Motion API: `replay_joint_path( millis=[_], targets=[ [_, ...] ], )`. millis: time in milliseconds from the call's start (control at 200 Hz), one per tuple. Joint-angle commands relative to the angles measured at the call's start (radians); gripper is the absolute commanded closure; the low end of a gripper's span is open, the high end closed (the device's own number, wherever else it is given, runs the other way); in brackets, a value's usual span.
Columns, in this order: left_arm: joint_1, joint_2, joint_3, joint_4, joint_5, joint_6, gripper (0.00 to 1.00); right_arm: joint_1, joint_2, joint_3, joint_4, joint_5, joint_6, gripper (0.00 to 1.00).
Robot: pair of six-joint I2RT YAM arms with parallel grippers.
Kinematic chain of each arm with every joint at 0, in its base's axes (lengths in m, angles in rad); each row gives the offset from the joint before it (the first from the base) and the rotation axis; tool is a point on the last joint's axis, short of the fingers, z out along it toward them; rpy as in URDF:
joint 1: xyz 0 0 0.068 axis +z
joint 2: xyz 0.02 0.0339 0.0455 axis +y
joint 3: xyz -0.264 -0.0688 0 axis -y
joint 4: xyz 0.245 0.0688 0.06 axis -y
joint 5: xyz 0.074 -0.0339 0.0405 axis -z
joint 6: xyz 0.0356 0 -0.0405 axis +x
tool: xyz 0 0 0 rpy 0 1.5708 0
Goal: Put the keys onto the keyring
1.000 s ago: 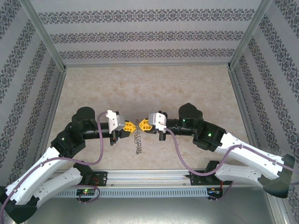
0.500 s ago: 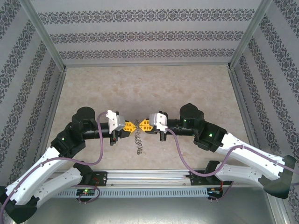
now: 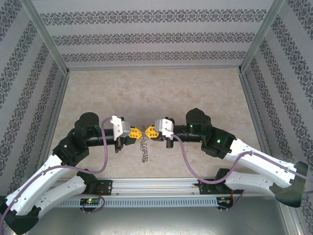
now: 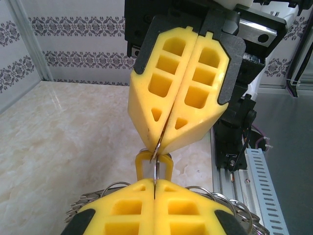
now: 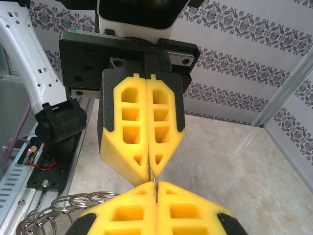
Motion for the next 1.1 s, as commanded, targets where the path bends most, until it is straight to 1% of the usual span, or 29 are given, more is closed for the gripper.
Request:
replay_joint_path(
  millis=[0,1094],
  targets=[
    [-0.012,-0.016,0.031,0.007,-0.006,0.020,1.00,-0.001,-0.008,0.014,-0.001,-0.027,0.002,1.00],
    [-0.013,-0.021,0.028,0.006,-0.009,0.017,1.00,-0.001,-0.031,0.007,0.014,-0.052,0.015,1.00]
  ],
)
